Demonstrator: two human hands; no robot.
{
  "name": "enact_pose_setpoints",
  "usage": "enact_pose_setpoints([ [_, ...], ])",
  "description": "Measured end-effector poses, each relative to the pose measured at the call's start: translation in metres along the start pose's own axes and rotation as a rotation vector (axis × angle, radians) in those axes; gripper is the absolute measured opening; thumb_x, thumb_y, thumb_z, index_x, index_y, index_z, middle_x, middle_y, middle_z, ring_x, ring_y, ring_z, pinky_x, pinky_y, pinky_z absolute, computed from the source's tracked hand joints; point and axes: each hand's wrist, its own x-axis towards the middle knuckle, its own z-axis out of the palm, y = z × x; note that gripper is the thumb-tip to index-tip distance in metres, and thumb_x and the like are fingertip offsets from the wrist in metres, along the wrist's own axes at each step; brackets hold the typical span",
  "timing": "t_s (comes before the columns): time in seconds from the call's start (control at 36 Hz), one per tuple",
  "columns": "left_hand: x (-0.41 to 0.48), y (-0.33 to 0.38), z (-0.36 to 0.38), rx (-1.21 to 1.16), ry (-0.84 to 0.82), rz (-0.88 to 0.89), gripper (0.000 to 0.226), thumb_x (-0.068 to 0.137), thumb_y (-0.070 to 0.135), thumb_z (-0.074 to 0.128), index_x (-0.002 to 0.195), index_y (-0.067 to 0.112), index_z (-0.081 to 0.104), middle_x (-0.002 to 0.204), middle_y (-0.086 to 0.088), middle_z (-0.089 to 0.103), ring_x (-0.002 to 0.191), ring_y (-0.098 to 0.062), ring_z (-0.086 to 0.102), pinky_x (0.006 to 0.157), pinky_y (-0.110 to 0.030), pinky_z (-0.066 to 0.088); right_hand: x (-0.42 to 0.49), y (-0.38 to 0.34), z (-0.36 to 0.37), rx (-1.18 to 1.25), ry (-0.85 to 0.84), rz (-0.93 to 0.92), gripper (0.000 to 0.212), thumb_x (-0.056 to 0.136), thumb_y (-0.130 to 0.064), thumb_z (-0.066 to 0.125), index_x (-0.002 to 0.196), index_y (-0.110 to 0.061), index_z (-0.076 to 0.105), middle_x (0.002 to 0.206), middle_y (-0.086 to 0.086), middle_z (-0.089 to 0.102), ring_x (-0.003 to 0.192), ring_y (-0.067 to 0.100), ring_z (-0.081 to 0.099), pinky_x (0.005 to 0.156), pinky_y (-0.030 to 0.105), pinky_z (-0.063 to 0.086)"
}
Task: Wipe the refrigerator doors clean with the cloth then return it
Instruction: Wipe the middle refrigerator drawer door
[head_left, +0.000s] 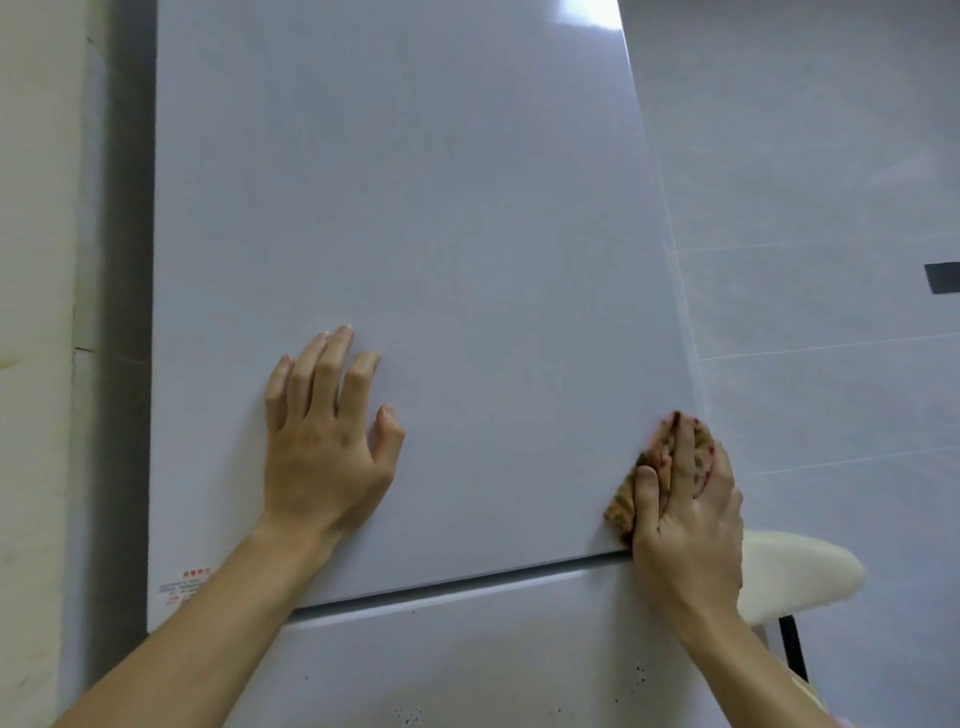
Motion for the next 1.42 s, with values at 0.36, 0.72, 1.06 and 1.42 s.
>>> enact_pose_setpoints([
  [0.36,0.0,-0.002,0.001,0.006,-0.021,0.006,0.053,0.093,0.032,0.047,0.135,0.004,0.062,0.152,-0.02,0.052,0.143,-0.04,0.045,0.121,-0.059,0.029,0.149,-0.127,0.014,-0.052,0.083,0.006,0.064,0.11,-0.052,0.02,0.167,-0.035,-0.002,0.175,0.011,-0.013,0.16,0.035,-0.016,0.126,0.062,-0.01],
  [0.72,0.005,-0.006,-0.008,0.006,-0.065,0.017,0.05,0.093,0.033,0.047,0.133,0.007,0.063,0.149,-0.019,0.053,0.14,-0.04,0.046,0.119,-0.057,0.031,0.031,-0.103,0.029,-0.046,0.015,-0.561,0.069,0.104,-0.051,0.04,0.163,-0.018,0.028,0.174,0.008,0.013,0.163,0.027,0.002,0.13,0.041,-0.008],
  [1.06,0.027,-0.031,-0.016,-0.022,-0.113,-0.02,0.053,0.096,0.035,0.042,0.138,0.008,0.06,0.154,-0.02,0.048,0.145,-0.041,0.041,0.122,-0.059,0.028,0.149,-0.153,0.008,0.008,0.084,-0.185,0.058,0.112,-0.045,0.024,0.167,-0.034,0.009,0.176,-0.002,-0.009,0.161,0.018,-0.015,0.129,0.044,-0.013],
  [1.42,0.033,-0.043,-0.015,-0.042,-0.095,-0.05,0.051,0.096,0.031,0.043,0.142,0.013,0.054,0.158,-0.017,0.043,0.149,-0.035,0.034,0.125,-0.056,0.023,0.053,-0.211,0.06,0.04,0.006,-0.712,0.06,0.107,-0.036,0.045,0.162,-0.014,0.032,0.174,0.008,0.018,0.163,0.022,0.005,0.132,0.042,-0.001],
])
